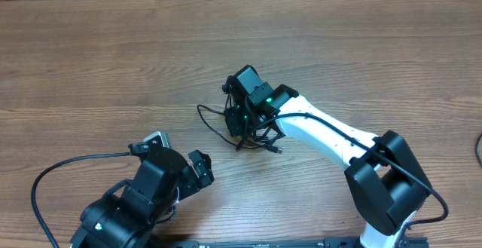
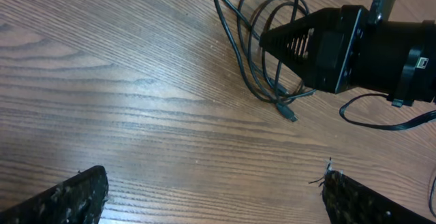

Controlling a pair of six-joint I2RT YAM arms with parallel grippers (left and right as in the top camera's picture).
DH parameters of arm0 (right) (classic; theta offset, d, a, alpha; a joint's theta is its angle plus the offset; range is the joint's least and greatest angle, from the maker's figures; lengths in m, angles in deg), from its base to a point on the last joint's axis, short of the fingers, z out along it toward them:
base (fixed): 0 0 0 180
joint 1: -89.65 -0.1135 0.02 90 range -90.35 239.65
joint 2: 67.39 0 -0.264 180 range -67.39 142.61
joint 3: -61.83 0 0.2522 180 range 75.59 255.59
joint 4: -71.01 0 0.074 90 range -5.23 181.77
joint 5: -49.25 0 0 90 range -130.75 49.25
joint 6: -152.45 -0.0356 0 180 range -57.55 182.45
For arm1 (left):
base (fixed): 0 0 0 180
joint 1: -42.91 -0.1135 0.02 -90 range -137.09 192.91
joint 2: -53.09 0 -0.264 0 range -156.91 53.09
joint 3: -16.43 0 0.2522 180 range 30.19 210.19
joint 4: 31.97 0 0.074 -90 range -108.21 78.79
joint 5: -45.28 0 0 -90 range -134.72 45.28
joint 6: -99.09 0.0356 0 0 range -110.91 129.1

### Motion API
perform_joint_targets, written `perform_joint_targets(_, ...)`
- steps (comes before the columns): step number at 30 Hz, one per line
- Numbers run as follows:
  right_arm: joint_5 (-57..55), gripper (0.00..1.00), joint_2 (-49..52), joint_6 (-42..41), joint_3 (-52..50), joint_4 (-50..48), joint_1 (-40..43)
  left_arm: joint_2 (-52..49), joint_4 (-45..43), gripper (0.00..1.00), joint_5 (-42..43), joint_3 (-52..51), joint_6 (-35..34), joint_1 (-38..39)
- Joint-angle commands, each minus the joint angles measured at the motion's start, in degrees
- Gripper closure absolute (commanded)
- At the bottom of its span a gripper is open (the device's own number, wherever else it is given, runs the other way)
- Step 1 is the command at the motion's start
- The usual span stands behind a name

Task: Untangle cables

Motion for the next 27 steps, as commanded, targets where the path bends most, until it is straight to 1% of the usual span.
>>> perform_joint_targets(1, -0.3, 0.96, -0.5, 5.9, 4.1, 2.6, 1.0, -0.1, 0.0, 0.00, -0.9, -0.1, 0.7, 0.0)
perform_joint_targets(3, -2.7, 0.96, -1.6, 7.4, 8.5, 7.0, 1.7, -0.1, 0.0, 0.00, -0.9, -0.1, 0.7, 0.0)
perform_joint_targets(6, -10.7, 0.96, -3.4, 7.9, 19.0, 15.8, 3.5, -0.1, 0.0, 0.01, -0.9, -0.1, 0.7, 0.0)
perform_joint_targets(9, -18.4, 0.96, -4.9, 7.9, 31.9, 24.0, 5.7, -0.1, 0.0, 0.00, -0.9, -0.1, 0.7, 0.0)
perform_joint_targets(11, -21.1, 0.96, -5.7, 8.1, 41.0, 27.9, 7.2, -0.1, 0.0, 0.01, -0.9, -0.1, 0.7, 0.0)
perform_joint_targets(15, -21.2, 0.96, -7.8, 8.1, 56.5, 31.0, 10.2, -0.1, 0.0, 0.01, -0.9, -0.1, 0.7, 0.0)
perform_joint_targets(17, -18.0, 0.96, -9.3, 8.1, 62.4, 31.0, 11.1, -0.1, 0.0, 0.01, -0.9, -0.1, 0.7, 0.0)
perform_joint_targets(19, -12.3, 0.96, -11.2, 8.1, 66.4, 31.0, 11.3, -0.1, 0.0, 0.00, -0.9, -0.1, 0.7, 0.0)
perform_joint_targets(22, -5.4, 0.96, -14.2, 8.3, 68.8, 31.0, 11.3, -0.1, 0.0, 0.00, -0.9, -0.1, 0.7, 0.0)
perform_joint_targets(25, -4.2, 0.96, -17.3, 8.8, 68.8, 30.9, 11.3, -0.1, 0.0, 0.00, -0.9, -0.1, 0.7, 0.0)
perform_joint_targets(27, -4.2, 0.96, -19.1, 11.8, 68.8, 30.8, 11.3, -0.1, 0.0, 0.01, -0.9, -0.1, 0.7, 0.0)
